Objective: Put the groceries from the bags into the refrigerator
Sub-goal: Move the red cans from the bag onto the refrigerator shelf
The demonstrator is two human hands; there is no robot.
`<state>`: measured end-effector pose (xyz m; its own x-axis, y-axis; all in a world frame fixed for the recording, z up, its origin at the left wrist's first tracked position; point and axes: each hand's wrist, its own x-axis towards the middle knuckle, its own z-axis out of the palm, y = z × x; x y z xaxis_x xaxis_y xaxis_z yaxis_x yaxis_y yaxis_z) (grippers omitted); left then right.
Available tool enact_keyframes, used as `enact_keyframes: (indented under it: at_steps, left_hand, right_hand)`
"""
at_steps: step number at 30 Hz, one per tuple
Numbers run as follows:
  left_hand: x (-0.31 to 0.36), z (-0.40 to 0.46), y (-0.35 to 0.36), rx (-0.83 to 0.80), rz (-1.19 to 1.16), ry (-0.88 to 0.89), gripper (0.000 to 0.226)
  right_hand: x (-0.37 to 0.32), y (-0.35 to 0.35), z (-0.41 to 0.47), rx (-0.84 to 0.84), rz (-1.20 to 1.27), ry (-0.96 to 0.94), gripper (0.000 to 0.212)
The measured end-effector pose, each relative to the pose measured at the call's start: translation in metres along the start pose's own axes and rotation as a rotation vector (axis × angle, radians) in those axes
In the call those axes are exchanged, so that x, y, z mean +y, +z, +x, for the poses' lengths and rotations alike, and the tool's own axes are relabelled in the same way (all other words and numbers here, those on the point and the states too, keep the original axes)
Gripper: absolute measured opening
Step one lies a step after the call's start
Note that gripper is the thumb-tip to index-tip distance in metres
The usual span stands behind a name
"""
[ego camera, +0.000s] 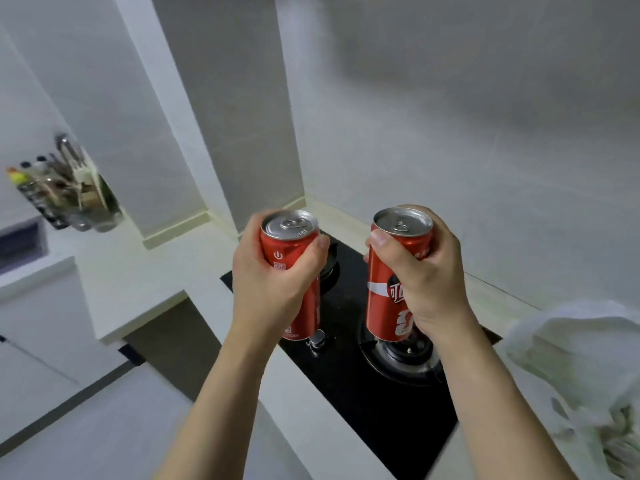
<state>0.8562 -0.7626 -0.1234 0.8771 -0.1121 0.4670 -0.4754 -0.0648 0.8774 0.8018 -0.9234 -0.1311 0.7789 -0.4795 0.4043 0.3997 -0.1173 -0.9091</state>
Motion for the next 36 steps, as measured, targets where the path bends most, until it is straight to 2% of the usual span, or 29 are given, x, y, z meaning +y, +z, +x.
enact_keyframes:
  at_steps: [12,18,25,28,32,36]
  left_hand:
    - [0.013,-0.022,-0.139,0.206,0.147,0.034,0.047]
    - [0.027,-0.046,-0.223,0.353,0.215,0.043,0.045]
    - [0.041,-0.083,-0.306,0.483,0.284,0.065,0.046]
    - [0.047,-0.104,-0.338,0.527,0.316,0.066,0.052]
    - [0.054,-0.133,-0.376,0.583,0.371,0.073,0.044]
    - [0.061,-0.163,-0.407,0.693,0.422,0.029,0.047]
  right_hand:
    - [-0.011,0.128,-0.033,-0.268,0.152,0.018,0.038]
    - [-0.035,0.204,-0.067,-0.44,0.205,-0.011,0.024]
    - [-0.054,0.277,-0.116,-0.568,0.235,0.023,0.042]
    - [-0.061,0.303,-0.14,-0.616,0.243,0.02,0.04]
    - [-0.069,0.334,-0.173,-0.696,0.26,0.016,0.041]
    - [-0.075,0.365,-0.201,-0.811,0.294,0.008,0.042]
